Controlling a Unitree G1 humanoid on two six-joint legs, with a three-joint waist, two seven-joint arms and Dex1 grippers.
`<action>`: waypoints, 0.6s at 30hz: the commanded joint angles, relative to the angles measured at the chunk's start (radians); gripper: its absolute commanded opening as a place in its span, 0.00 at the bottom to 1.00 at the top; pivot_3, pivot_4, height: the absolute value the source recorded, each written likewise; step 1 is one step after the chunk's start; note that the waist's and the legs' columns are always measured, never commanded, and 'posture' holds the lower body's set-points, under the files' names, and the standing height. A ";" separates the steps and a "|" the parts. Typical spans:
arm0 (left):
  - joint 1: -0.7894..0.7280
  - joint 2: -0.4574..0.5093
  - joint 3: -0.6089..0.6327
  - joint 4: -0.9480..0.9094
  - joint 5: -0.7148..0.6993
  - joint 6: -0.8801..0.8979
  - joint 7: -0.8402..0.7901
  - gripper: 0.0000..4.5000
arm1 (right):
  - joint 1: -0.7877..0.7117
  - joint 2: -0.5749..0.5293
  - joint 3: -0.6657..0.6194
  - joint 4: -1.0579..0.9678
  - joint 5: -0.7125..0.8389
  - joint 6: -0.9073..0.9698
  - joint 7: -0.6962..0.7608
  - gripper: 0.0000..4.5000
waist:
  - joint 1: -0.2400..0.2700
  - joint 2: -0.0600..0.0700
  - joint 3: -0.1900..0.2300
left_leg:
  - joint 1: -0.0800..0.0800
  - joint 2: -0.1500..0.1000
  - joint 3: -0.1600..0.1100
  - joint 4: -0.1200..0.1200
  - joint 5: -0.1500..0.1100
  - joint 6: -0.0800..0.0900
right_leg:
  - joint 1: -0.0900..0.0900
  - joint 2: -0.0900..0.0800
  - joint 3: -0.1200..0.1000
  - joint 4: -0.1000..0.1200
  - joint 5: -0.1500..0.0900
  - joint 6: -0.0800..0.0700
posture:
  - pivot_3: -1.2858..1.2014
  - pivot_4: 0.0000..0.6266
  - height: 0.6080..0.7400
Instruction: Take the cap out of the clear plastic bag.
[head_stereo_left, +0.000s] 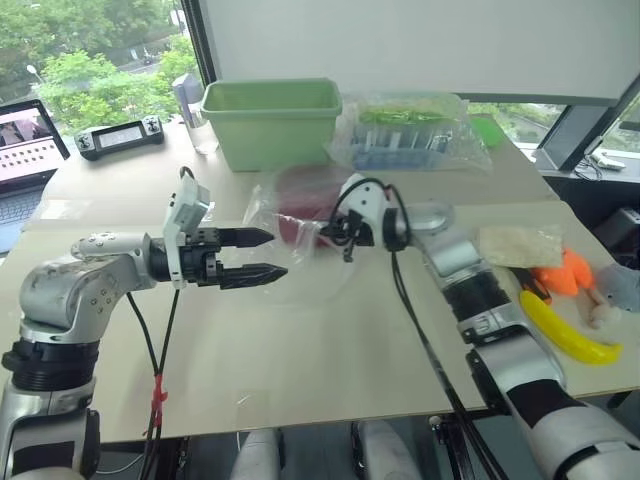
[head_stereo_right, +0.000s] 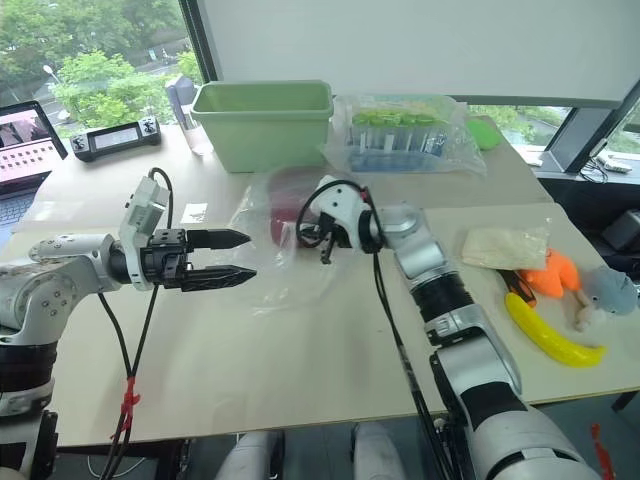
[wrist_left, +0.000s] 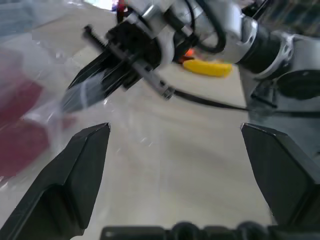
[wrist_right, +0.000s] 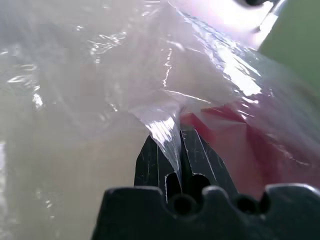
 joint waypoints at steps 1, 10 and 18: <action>0.017 0.017 0.092 -0.081 -0.083 0.065 0.080 1.00 | -0.070 0.104 0.022 0.048 -0.010 -0.001 -0.029 0.01 | -0.003 0.000 0.000 | 0.000 0.000 0.000 0.000 0.000 0.000 | 0.000 0.000 0.000 0.000 0.000 0.000 | 0.52 0.24 1.00; 0.205 0.059 0.330 -0.255 -0.255 0.239 0.325 1.00 | -0.262 0.203 0.066 0.406 -0.170 -0.268 -0.249 0.01 | 0.002 0.000 0.000 | 0.001 0.000 -0.001 -0.001 0.000 0.000 | -0.004 0.001 0.001 0.007 -0.003 -0.003 | 0.52 0.24 1.00; 0.217 0.052 0.393 -0.101 -0.203 0.197 0.479 1.00 | -0.161 0.027 0.037 0.202 -0.254 -0.324 -0.367 0.01 | 0.019 0.000 0.000 | 0.000 -0.001 -0.001 0.000 0.001 -0.001 | -0.003 0.000 0.001 0.007 -0.003 -0.004 | 0.52 0.24 1.00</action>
